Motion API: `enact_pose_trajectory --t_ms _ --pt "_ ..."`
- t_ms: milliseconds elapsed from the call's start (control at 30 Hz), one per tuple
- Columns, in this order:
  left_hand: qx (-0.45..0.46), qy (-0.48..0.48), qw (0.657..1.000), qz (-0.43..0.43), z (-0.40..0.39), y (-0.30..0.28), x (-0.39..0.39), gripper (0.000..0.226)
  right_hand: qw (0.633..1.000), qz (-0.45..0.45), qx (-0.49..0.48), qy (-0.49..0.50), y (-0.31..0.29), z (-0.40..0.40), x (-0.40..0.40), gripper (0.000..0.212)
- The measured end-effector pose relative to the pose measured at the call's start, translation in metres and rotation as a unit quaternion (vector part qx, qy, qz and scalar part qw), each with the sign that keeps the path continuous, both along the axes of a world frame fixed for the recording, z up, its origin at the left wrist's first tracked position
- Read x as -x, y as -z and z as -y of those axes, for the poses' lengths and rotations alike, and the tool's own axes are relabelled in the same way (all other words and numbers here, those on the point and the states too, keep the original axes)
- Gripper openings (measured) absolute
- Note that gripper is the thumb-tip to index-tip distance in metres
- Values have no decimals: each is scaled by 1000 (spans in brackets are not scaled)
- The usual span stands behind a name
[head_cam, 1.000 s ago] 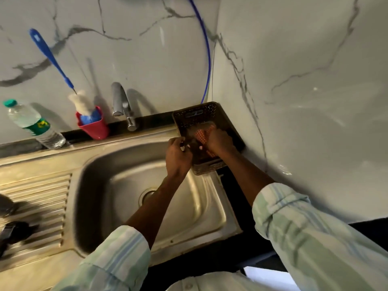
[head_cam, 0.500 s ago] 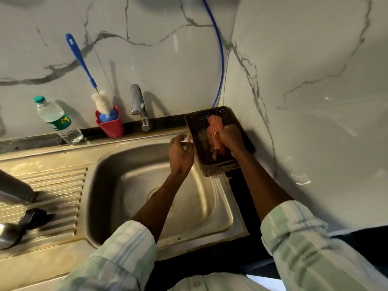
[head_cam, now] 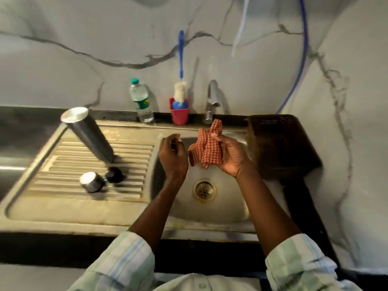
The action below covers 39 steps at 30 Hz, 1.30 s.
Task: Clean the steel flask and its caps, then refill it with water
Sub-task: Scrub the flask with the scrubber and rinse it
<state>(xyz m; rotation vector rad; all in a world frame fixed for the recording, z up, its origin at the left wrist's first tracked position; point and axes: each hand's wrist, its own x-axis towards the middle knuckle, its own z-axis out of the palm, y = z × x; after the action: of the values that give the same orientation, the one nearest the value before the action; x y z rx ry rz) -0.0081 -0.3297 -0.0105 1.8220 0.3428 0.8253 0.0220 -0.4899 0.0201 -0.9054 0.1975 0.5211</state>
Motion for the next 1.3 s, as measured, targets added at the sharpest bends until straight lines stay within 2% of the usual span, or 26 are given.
enact_pose_trajectory --t_ms 100,233,300,367,467,633,700,800,900,1000,1167,1300 --pt "-19 -70 997 28 -69 -4 13 13 999 -19 -7 -34 0 -64 4 46" --pt "7 -147 986 82 -147 -18 24 12 997 -24 -5 -71 0 -139 5 26" --pt "32 -183 978 91 -185 -21 28 11 996 -27 -19 -79 0 -171 4 28" --pt "60 -185 977 88 -217 -22 30 20 997 -32 -31 -69 -1 -196 0 33" --pt "71 -152 983 78 -260 -19 33 43 997 -52 -28 -50 -2 -228 -6 46" --pt "43 11 995 -95 -312 2 21 88 998 -43 3 -51 -5 -262 -15 38" --pt "19 81 985 -154 -321 7 14 99 998 -26 2 -49 -8 -269 -18 35" --pt "25 117 974 -190 -326 10 4 108 999 -5 2 -42 -9 -276 -20 42" --pt "40 137 971 -193 -324 7 -4 99 1000 -5 -4 -30 -9 -275 -20 50" --pt "62 155 969 -179 -317 5 -12 83 999 -11 -40 -16 -8 -271 -17 38" --pt "65 108 982 -139 -293 1 -17 73 999 -14 -46 7 -8 -248 -12 42" --pt "95 79 988 -95 -259 -10 -17 68 998 -13 -53 30 -13 -212 -10 35"
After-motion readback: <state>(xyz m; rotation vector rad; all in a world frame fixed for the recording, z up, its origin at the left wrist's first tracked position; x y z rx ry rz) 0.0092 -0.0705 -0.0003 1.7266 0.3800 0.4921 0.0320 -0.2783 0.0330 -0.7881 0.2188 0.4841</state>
